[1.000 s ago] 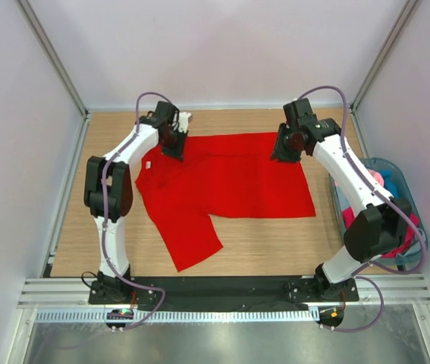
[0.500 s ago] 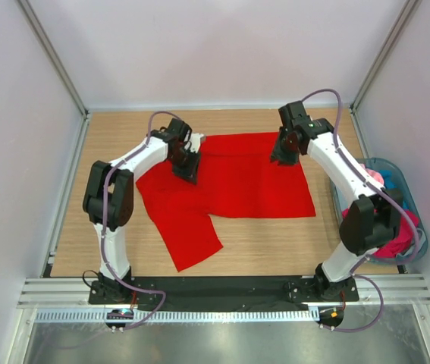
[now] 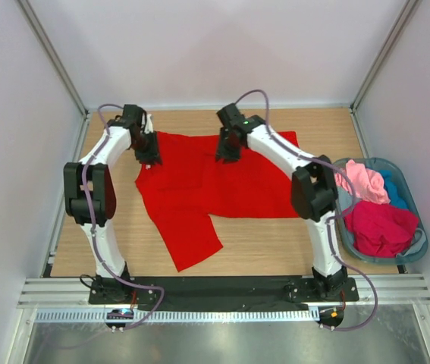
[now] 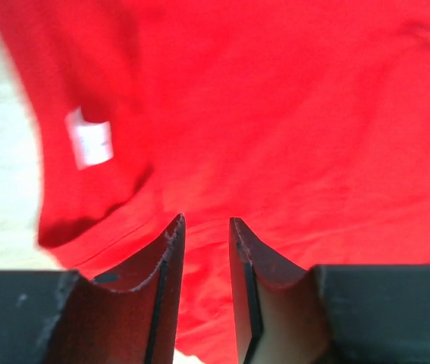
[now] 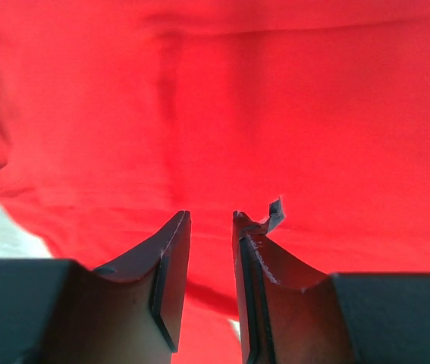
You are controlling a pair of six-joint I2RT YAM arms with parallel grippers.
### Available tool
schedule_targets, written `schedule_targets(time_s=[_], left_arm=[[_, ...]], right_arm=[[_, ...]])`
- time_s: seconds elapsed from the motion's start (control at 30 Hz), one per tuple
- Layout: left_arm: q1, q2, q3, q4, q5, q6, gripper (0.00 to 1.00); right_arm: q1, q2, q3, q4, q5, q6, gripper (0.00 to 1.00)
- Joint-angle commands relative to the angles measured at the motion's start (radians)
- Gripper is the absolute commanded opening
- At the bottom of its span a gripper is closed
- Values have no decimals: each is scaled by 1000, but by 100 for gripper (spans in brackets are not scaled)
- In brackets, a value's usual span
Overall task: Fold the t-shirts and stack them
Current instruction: Fold the tshirt
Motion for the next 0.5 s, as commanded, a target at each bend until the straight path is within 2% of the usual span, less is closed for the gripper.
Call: schedule_targets(time_s=[0.0, 0.13, 0.47], left_arm=[[13, 3, -25, -28, 5, -66, 31], [21, 14, -54, -10, 55, -98, 31], [21, -26, -209, 36, 25, -119, 32]], right_arm=[[60, 90, 142, 3, -26, 26, 36], [106, 199, 237, -25, -38, 40, 36], [146, 234, 173, 20, -14, 72, 36]])
